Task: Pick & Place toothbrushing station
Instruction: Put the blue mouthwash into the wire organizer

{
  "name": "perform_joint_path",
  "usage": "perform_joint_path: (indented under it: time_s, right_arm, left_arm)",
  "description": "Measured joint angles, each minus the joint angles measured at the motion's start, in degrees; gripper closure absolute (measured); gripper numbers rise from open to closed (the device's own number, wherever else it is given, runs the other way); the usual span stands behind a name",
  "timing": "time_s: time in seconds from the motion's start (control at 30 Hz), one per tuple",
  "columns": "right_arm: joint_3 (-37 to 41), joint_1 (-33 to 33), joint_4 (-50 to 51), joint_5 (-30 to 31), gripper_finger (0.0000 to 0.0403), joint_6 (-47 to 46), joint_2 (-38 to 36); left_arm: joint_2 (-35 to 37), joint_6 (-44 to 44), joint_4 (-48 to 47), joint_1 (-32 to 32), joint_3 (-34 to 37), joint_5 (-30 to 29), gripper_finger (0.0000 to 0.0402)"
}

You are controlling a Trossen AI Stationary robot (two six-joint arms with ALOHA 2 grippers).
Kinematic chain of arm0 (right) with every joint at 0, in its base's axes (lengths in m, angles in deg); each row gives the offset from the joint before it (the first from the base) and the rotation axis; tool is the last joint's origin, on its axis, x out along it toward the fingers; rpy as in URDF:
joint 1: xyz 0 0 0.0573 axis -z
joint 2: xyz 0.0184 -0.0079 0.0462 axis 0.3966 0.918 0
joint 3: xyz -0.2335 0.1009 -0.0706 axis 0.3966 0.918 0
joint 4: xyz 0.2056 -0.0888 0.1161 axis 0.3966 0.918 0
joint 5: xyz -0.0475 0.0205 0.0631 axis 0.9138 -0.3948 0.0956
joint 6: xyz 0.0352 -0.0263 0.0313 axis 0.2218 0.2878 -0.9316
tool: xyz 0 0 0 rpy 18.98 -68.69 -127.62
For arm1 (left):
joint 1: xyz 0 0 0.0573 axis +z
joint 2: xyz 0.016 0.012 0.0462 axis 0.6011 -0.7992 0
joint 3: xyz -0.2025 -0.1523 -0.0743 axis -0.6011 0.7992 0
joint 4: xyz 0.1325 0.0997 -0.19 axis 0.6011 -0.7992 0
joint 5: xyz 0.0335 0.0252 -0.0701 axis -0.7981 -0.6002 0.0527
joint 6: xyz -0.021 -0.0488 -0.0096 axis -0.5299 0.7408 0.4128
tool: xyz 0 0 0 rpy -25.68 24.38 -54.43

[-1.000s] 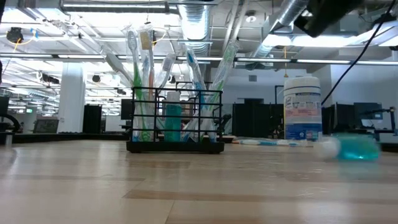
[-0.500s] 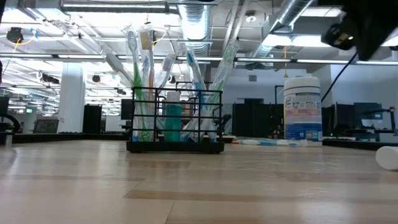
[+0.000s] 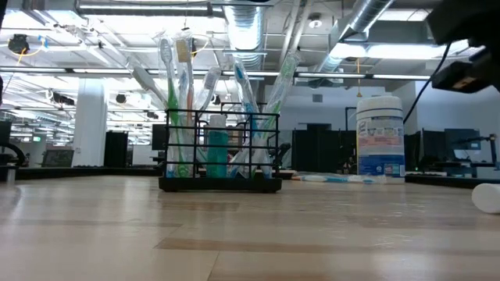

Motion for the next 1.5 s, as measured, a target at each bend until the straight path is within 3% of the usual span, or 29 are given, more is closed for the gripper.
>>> perform_joint_path:
  time_s: [0.43,0.63,1.2,1.5]
  right_arm:
    - [0.0,-1.92,-1.94,-1.05,0.0203,-0.37,9.89]
    - [0.0,-1.92,-3.03,-1.01,0.0157,-0.35,13.11]
    - [-0.26,-2.03,-4.87,1.79,0.0155,-0.36,19.0]
    - [-0.22,-2.03,-5.01,1.75,0.0224,-0.61,18.98]
  left_arm:
    - [0.0,0.0,0.0,0.0,0.0,0.02,0.022]
    - [0.0,0.0,0.0,0.02,0.0,0.07,0.022]
    - [0.0,0.0,0.0,0.02,0.0,0.13,0.022]
    - [0.0,0.02,0.0,0.02,0.0,-0.02,0.022]
